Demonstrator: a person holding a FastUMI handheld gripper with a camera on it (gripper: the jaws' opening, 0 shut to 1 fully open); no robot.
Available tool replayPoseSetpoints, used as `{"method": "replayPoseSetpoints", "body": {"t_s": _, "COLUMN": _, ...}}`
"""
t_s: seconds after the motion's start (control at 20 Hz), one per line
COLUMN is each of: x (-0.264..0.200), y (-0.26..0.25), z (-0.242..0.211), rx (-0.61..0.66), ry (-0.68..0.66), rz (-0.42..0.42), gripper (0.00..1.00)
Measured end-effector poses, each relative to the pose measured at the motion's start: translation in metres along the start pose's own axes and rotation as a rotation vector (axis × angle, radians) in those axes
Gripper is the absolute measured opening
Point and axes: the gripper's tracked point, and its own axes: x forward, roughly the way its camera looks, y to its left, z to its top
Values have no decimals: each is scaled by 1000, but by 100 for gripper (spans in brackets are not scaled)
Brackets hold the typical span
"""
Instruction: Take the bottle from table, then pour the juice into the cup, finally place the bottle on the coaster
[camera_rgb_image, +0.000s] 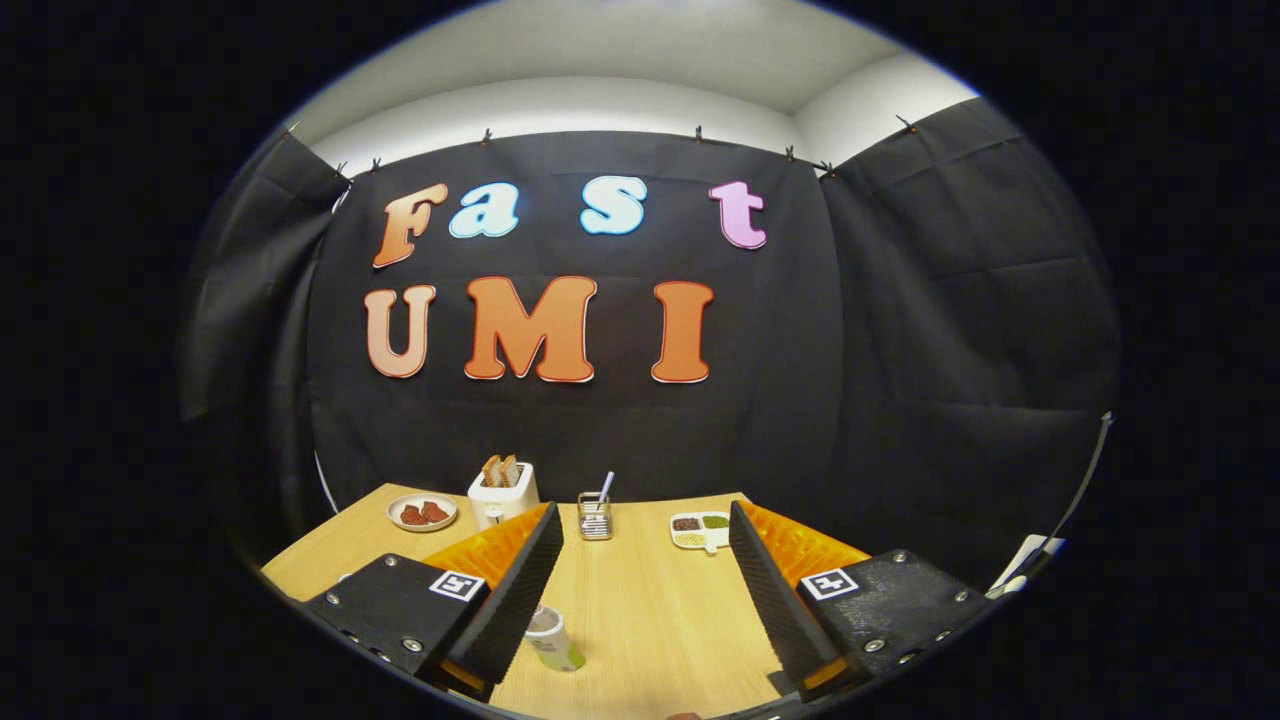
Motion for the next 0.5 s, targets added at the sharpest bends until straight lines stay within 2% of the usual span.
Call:
{"method": "replayPoseSetpoints", "body": {"t_s": 0.2, "x": 9, "y": 25, "z": -9, "rx": -2, "ry": 11, "rz": 41, "gripper": 99}}
{"method": "replayPoseSetpoints", "body": {"t_s": 0.5, "x": 22, "y": 67, "z": -37, "rx": 65, "ry": -1, "rz": 95, "gripper": 99}}
